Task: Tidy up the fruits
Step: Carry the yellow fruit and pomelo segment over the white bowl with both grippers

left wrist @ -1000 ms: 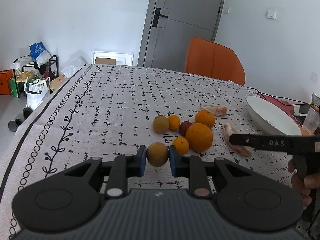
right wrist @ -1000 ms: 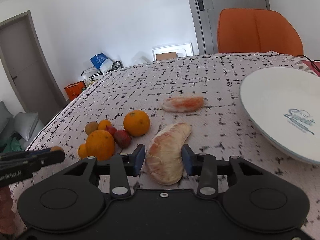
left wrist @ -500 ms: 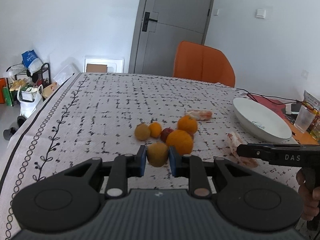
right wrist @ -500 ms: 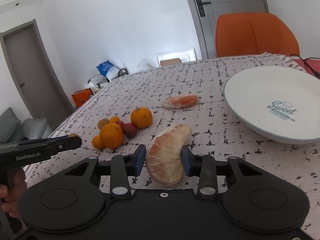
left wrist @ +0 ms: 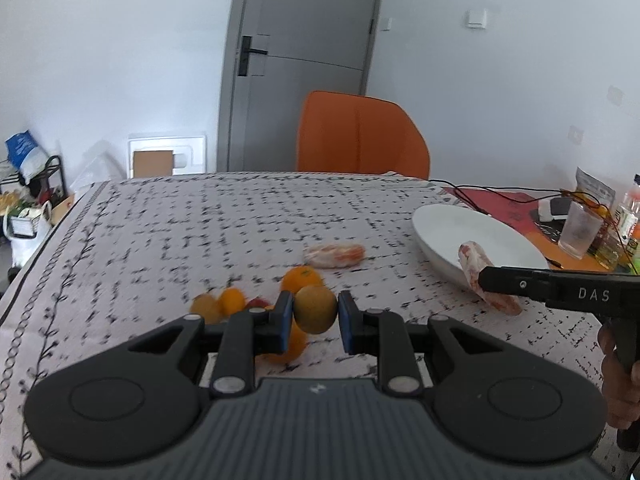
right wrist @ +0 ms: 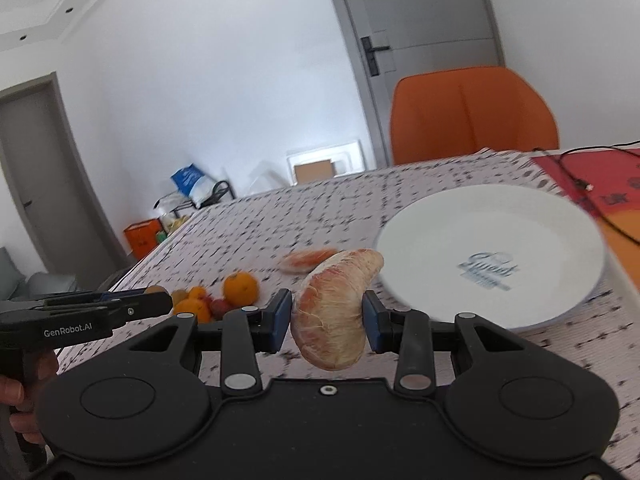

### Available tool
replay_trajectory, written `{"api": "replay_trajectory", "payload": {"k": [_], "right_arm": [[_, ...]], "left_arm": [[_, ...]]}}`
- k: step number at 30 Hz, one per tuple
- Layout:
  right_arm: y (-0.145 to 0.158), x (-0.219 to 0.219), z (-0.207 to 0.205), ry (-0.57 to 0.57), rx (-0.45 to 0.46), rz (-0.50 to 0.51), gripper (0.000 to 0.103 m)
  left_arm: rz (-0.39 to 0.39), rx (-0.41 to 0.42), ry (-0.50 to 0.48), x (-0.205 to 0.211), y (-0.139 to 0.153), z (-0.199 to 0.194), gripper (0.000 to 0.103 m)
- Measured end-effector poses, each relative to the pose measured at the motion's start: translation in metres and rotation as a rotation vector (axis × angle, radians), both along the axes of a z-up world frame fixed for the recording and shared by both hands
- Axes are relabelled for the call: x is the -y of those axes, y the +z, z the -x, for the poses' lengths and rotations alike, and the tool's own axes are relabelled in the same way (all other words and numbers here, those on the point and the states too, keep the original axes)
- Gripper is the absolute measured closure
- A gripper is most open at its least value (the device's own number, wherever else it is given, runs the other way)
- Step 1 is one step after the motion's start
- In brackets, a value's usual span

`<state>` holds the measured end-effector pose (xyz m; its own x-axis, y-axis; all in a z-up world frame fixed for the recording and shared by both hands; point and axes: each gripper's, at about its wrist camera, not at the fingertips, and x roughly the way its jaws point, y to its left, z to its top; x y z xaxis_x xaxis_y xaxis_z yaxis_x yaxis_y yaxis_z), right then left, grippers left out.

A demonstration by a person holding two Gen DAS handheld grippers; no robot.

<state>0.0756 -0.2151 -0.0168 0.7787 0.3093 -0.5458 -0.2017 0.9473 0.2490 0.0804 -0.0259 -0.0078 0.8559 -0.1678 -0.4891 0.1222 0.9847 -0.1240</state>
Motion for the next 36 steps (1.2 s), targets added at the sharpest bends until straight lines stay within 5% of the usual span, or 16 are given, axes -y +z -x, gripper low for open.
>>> {"api": "replay_trajectory", "payload": {"k": [36], "right_arm": [[-0.013,0.117,-0.026,-0.251,0.059,-0.013,0.066]], "left_arm": [[-0.095,0.013,-0.188,0.124,0.012,-0.083,0.080]]}}
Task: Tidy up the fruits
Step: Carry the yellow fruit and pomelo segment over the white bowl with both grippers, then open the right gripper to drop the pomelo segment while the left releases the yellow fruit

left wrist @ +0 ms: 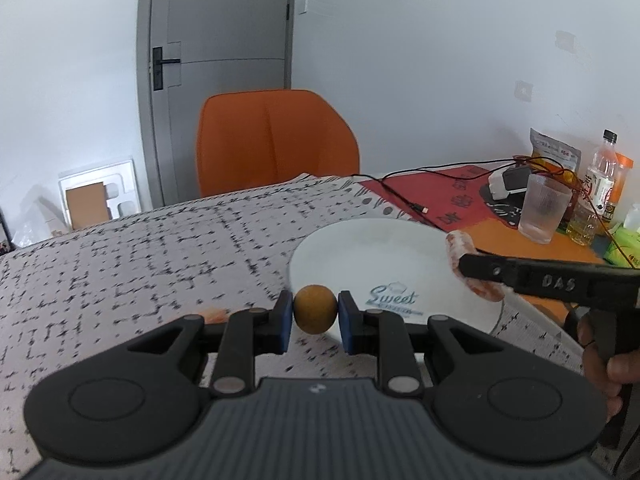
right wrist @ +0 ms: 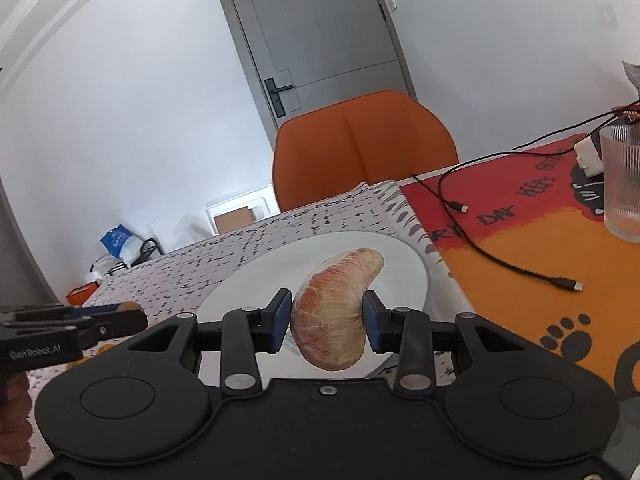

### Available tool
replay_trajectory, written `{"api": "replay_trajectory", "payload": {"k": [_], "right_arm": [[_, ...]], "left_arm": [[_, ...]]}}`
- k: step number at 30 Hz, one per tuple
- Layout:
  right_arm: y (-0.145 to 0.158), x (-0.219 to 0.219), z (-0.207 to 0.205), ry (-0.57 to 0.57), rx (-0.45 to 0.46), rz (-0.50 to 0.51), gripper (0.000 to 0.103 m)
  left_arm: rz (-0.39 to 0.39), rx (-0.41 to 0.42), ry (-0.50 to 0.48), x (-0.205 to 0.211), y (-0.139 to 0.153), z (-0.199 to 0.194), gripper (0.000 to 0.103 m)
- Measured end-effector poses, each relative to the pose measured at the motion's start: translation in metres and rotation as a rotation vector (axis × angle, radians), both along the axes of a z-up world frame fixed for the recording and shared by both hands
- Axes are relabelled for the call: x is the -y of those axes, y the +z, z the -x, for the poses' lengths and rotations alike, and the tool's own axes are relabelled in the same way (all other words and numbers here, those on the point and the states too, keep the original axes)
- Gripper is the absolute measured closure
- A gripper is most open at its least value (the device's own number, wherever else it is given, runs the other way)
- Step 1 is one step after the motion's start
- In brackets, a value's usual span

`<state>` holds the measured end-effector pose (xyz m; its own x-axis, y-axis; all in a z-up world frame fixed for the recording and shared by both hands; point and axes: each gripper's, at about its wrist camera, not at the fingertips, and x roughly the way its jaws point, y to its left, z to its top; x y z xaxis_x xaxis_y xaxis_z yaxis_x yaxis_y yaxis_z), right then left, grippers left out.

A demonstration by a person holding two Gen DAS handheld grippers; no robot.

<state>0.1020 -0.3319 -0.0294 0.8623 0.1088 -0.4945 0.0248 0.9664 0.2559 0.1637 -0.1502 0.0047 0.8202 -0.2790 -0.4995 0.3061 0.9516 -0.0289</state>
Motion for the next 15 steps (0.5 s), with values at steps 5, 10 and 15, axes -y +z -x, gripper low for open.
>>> {"api": "replay_trajectory", "payload": {"k": [5,10,15], "right_arm": [[0.001,-0.001,0.003,-0.040,0.006,0.047,0.048],[0.004,-0.001,0.013,-0.057,0.008,0.068,0.038],[0.006,-0.005,0.020,-0.066,0.011,0.100,0.020]], "left_arm": [[0.017,-0.010,-0.012,0.013,0.001,-0.010,0.080],[0.018,-0.006,-0.026,0.021,0.003,-0.016,0.080],[0.040,-0.003,-0.030,0.025,0.006,-0.019,0.080]]}}
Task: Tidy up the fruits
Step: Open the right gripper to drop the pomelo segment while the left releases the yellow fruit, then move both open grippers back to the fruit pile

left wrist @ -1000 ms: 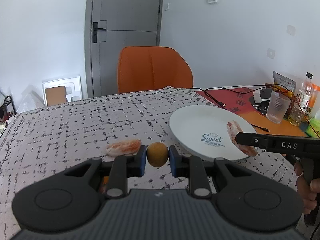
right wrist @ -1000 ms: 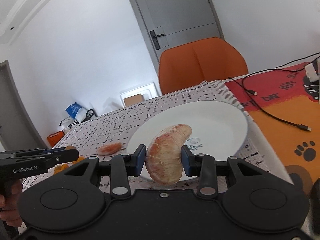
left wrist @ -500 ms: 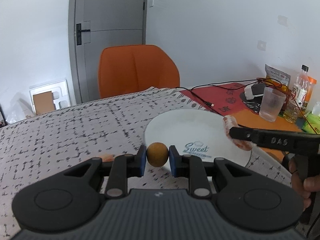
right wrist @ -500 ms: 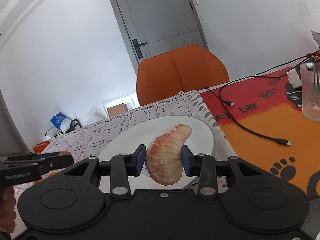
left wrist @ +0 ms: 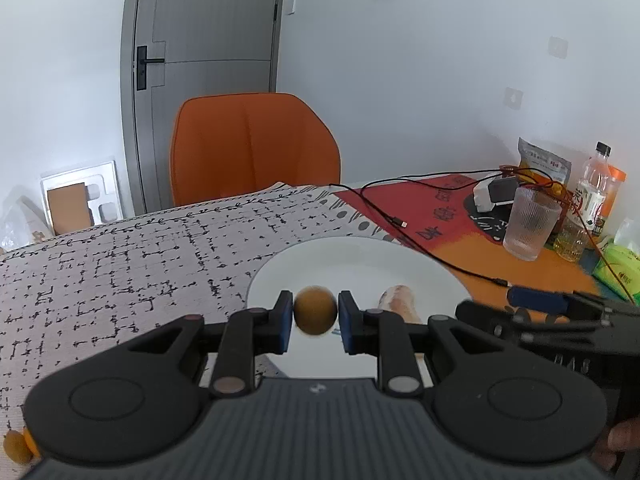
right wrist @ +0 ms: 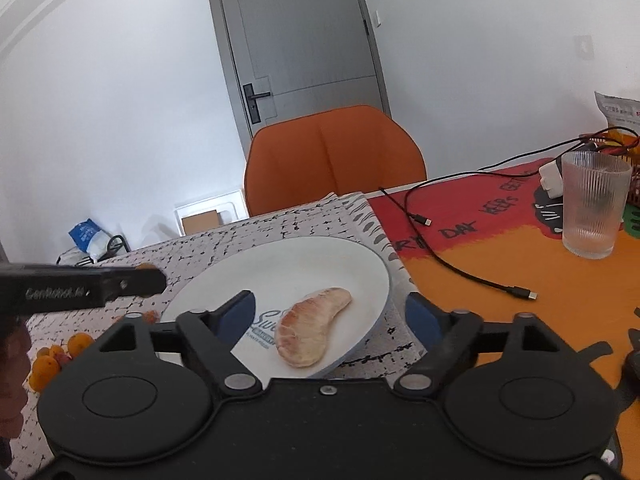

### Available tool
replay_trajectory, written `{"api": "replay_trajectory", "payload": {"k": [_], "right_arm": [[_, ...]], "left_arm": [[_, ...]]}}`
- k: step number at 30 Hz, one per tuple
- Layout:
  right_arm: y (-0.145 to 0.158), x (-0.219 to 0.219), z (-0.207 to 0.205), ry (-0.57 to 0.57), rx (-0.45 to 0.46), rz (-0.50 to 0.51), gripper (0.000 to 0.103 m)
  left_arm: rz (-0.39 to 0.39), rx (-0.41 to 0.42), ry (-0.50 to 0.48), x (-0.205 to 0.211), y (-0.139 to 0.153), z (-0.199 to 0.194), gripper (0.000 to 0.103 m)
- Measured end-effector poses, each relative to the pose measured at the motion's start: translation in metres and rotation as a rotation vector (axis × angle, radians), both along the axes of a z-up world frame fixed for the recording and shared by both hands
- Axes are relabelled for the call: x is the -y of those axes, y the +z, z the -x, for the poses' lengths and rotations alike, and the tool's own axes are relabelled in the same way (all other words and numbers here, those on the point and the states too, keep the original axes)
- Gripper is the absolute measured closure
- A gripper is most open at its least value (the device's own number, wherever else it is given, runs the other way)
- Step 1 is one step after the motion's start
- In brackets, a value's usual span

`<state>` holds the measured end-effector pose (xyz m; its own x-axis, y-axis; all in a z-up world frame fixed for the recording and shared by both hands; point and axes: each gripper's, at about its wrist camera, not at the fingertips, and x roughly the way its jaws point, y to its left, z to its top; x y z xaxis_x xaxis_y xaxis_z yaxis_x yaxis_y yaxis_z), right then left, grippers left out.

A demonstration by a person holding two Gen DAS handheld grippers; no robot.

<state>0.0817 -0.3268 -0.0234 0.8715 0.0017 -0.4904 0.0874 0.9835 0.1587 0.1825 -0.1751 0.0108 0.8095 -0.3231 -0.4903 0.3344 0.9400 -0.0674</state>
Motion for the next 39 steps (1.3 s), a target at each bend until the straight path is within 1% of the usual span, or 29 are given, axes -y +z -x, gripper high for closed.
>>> {"api": "replay_trajectory", "payload": {"k": [3,5,8,10,11,13,17,19,22,27,39], "right_arm": [[0.000,-0.003,0.000,0.015,-0.014,-0.018,0.018],[-0.001,-0.006,-0.001,0.017,-0.022,-0.011,0.014],[-0.001,-0.011,0.000,0.021,-0.026,-0.014,0.009],[-0.001,-0.013,0.002,0.021,-0.026,-0.023,0.005],[-0.002,-0.014,0.002,0.020,-0.027,-0.026,0.003],[-0.002,-0.016,0.002,0.020,-0.027,-0.039,0.000],[-0.002,-0.020,0.002,0.016,-0.035,-0.072,0.000],[-0.002,-0.023,0.002,0.014,-0.042,-0.092,0.000],[-0.001,-0.028,0.005,0.021,-0.043,-0.114,0.000],[-0.001,-0.038,0.008,0.036,-0.045,-0.109,0.000],[0.006,-0.056,0.012,0.077,-0.043,-0.091,0.000]], "left_arm": [[0.000,0.014,0.001,0.001,0.003,0.002,0.076],[-0.003,-0.001,0.011,-0.001,0.003,0.003,0.075],[0.010,-0.019,0.037,-0.011,0.003,0.006,0.065],[0.013,-0.027,0.065,-0.020,0.002,0.008,0.054],[0.013,-0.028,0.076,-0.024,0.003,0.009,0.051],[0.014,-0.027,0.102,-0.032,0.003,0.012,0.043],[0.016,-0.019,0.150,-0.048,0.007,0.021,0.035],[0.023,-0.013,0.172,-0.056,0.008,0.025,0.027],[0.020,0.000,0.197,-0.065,0.008,0.033,0.021],[0.008,-0.001,0.225,-0.078,0.008,0.042,0.019],[0.024,0.001,0.282,-0.107,0.008,0.066,0.018]]}}
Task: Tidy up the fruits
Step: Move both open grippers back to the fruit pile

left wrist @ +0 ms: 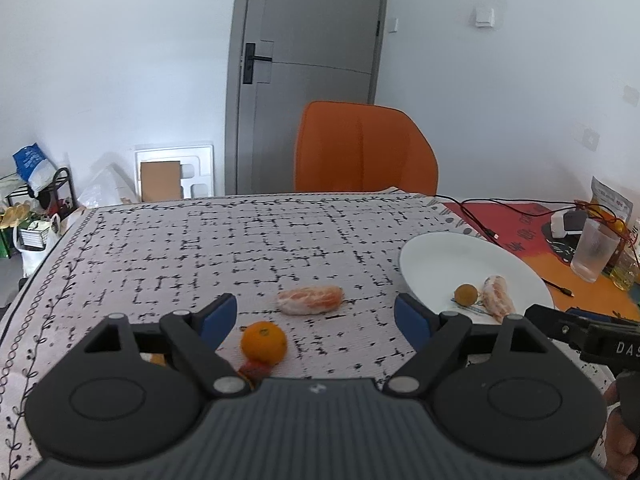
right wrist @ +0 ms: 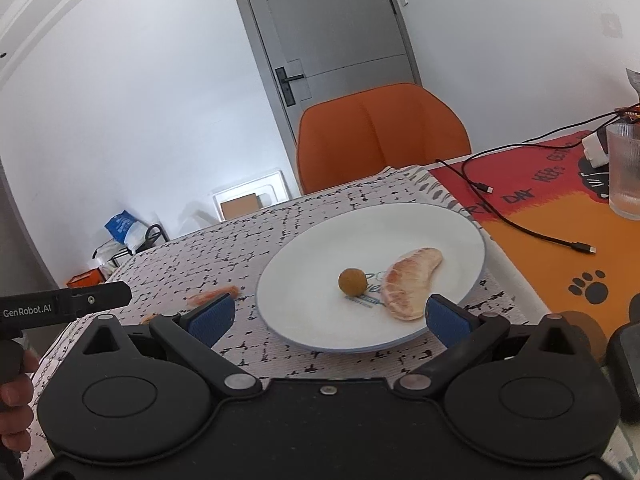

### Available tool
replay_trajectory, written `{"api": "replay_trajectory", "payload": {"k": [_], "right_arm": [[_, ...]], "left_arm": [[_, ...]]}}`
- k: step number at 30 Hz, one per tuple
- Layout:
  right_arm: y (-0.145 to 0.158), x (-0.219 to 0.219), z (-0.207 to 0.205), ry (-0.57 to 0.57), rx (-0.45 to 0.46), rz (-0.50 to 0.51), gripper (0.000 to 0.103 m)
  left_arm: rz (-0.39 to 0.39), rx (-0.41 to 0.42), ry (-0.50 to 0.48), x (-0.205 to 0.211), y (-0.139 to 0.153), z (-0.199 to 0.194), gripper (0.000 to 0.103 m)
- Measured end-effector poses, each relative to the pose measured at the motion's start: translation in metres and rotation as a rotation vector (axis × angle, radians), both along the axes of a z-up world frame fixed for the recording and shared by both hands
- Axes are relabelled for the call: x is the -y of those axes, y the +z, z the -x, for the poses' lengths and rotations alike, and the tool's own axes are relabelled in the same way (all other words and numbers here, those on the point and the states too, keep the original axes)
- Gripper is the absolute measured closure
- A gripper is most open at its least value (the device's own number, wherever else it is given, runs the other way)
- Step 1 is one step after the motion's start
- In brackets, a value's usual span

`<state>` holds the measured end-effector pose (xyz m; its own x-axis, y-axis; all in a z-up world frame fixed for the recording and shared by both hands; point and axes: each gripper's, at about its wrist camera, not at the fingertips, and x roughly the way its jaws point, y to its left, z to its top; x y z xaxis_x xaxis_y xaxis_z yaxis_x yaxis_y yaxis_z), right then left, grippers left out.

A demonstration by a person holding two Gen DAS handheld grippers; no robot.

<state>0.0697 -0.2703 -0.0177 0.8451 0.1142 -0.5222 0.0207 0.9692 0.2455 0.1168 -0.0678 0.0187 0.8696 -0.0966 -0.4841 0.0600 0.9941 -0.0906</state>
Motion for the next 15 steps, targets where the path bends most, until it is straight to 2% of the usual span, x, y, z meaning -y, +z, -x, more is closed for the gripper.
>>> {"api": "replay_trajectory", "payload": {"k": [5,7,15], "right_arm": [[0.003,-0.010,0.000,0.020,-0.002,0.006,0.000],[0.004,-0.016,0.002,0.032,0.000,0.013,0.000],[0.004,-0.041,0.001,0.097,-0.003,0.020,0.000]], "left_arm": [[0.006,0.003,0.015,-0.011,0.001,0.007,0.018],[0.007,0.004,0.021,-0.015,0.002,0.011,0.014],[0.008,0.001,0.087,-0.040,-0.001,0.021,0.013]]}}
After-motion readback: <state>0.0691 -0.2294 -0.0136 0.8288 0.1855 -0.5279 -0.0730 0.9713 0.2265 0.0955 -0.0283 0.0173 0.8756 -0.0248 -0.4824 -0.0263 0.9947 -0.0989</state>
